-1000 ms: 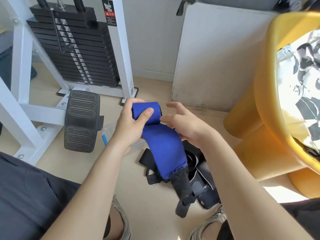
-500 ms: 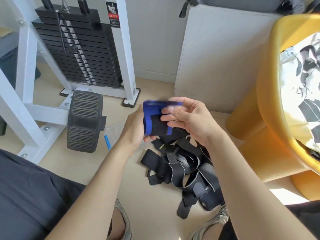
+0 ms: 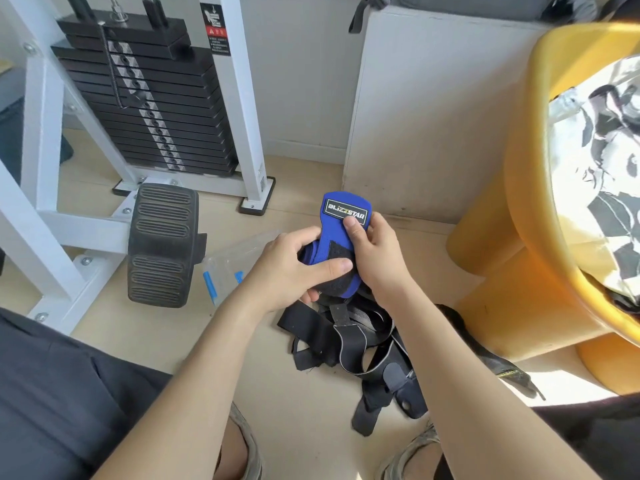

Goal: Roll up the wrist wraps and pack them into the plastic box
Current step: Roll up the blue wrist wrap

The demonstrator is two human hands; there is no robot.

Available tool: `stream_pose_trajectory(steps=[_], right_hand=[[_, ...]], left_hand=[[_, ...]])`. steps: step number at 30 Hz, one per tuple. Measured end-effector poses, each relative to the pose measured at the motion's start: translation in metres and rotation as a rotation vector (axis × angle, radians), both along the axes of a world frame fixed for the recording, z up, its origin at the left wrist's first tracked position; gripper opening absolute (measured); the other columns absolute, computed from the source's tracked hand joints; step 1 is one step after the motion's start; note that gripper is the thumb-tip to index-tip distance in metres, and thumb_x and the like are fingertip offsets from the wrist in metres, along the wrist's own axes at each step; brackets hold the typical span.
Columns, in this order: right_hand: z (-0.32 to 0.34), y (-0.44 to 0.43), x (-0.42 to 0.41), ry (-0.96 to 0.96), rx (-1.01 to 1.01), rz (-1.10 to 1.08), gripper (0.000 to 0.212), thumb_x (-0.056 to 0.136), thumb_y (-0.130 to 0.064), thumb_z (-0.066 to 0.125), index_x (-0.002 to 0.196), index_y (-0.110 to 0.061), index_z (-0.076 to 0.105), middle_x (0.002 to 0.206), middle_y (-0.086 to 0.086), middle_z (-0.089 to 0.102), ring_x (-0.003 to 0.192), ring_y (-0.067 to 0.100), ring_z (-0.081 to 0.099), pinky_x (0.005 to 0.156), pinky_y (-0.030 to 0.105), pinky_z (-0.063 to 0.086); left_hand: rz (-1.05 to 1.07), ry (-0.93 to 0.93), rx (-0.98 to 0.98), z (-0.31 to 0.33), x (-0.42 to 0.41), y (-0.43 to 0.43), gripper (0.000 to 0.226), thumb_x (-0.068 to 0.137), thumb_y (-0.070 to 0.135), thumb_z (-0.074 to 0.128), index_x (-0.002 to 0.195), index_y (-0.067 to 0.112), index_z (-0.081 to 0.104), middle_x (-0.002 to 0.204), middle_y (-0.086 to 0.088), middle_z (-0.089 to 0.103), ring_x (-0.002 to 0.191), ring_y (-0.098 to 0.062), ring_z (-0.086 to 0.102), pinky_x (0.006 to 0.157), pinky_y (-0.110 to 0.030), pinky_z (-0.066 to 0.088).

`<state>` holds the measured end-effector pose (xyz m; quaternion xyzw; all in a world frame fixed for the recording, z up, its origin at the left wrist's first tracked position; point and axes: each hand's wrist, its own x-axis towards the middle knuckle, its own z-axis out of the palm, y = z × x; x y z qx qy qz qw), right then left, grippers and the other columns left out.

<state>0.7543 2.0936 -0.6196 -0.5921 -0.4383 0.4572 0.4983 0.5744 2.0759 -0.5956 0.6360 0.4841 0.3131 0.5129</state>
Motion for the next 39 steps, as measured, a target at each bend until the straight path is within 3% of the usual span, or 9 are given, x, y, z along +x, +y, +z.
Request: stream_pose_trajectory(steps=[7, 13, 20, 25, 28, 31, 34, 36, 39], right_hand=[[-0.005, 0.004, -0.013, 0.130, -0.174, -0.005, 0.031, 0.113, -0.042, 0.054, 0.128, -0.016, 0.060, 0.122, 0.012, 0.075, 0.112, 0.030, 0.075, 0.103, 0.056, 0.060], [0.001, 0.002, -0.014, 0.087, -0.139, -0.111, 0.027, 0.112, -0.042, 0.053, 0.114, -0.017, 0.063, 0.118, 0.013, 0.074, 0.112, 0.031, 0.073, 0.104, 0.056, 0.058], [0.022, 0.007, -0.012, 0.189, -0.094, -0.076, 0.026, 0.111, -0.042, 0.055, 0.117, -0.018, 0.063, 0.122, 0.015, 0.075, 0.118, 0.037, 0.072, 0.105, 0.057, 0.058], [0.022, 0.007, -0.012, 0.092, -0.136, -0.094, 0.028, 0.113, -0.041, 0.052, 0.114, -0.015, 0.061, 0.119, 0.014, 0.074, 0.115, 0.035, 0.072, 0.102, 0.056, 0.059], [0.016, 0.006, -0.012, 0.035, -0.074, -0.145, 0.025, 0.113, -0.039, 0.053, 0.114, -0.015, 0.060, 0.116, 0.009, 0.072, 0.110, 0.026, 0.072, 0.084, 0.037, 0.061], [0.016, 0.002, -0.015, -0.080, 0.042, -0.191, 0.021, 0.113, -0.032, 0.054, 0.111, -0.011, 0.055, 0.102, -0.004, 0.067, 0.085, -0.007, 0.065, 0.068, 0.018, 0.051], [0.020, -0.004, -0.021, -0.222, 0.173, -0.228, 0.019, 0.113, -0.028, 0.053, 0.103, -0.013, 0.046, 0.088, -0.010, 0.063, 0.080, 0.000, 0.062, 0.072, 0.033, 0.044], [0.024, -0.009, -0.024, -0.318, 0.268, -0.196, 0.020, 0.112, -0.029, 0.052, 0.102, -0.017, 0.040, 0.084, -0.005, 0.065, 0.081, 0.026, 0.063, 0.067, 0.041, 0.044], [0.031, -0.017, -0.028, -0.487, 0.439, -0.052, 0.019, 0.110, -0.029, 0.051, 0.105, -0.016, 0.038, 0.078, -0.001, 0.066, 0.065, 0.034, 0.059, 0.055, 0.044, 0.044]], left_hand=[[0.052, 0.125, 0.009, 0.010, -0.003, 0.001, 0.052, 0.083, 0.046, 0.092, 0.118, 0.036, 0.054, 0.102, 0.002, 0.073, 0.061, -0.021, 0.074, 0.055, -0.032, 0.061], [-0.028, 0.288, 0.153, 0.010, 0.008, -0.007, 0.039, 0.102, 0.048, 0.066, 0.133, 0.033, 0.047, 0.131, 0.009, 0.052, 0.117, -0.014, 0.059, 0.102, -0.042, 0.052], [0.016, 0.101, 0.203, 0.014, 0.015, -0.009, 0.017, 0.114, 0.041, 0.048, 0.127, 0.029, 0.049, 0.126, 0.007, 0.054, 0.110, -0.006, 0.057, 0.097, -0.038, 0.050], [0.016, 0.143, 0.238, 0.006, 0.019, -0.011, 0.039, 0.115, 0.037, 0.047, 0.152, 0.028, 0.038, 0.143, 0.009, 0.051, 0.124, -0.009, 0.053, 0.100, -0.031, 0.046], [0.017, 0.103, 0.184, 0.005, 0.019, -0.010, 0.069, 0.114, 0.038, 0.051, 0.169, 0.043, 0.010, 0.152, 0.015, 0.048, 0.137, -0.004, 0.050, 0.106, -0.015, 0.040], [0.047, 0.064, 0.098, 0.008, 0.012, -0.005, 0.079, 0.111, 0.045, 0.056, 0.169, 0.055, 0.003, 0.148, 0.020, 0.055, 0.137, -0.007, 0.055, 0.116, -0.033, 0.045], [0.117, 0.005, -0.031, 0.012, 0.013, -0.004, 0.056, 0.111, 0.048, 0.052, 0.163, 0.043, 0.031, 0.152, 0.009, 0.056, 0.129, -0.022, 0.067, 0.095, -0.050, 0.065], [0.148, 0.003, -0.167, 0.017, 0.016, -0.006, 0.041, 0.110, 0.060, 0.046, 0.142, 0.034, 0.048, 0.140, -0.001, 0.063, 0.101, -0.029, 0.080, 0.072, -0.049, 0.069], [0.169, -0.147, -0.389, 0.019, 0.013, -0.004, 0.046, 0.107, 0.067, 0.047, 0.124, 0.025, 0.048, 0.125, -0.009, 0.071, 0.082, -0.037, 0.083, 0.064, -0.043, 0.066]])
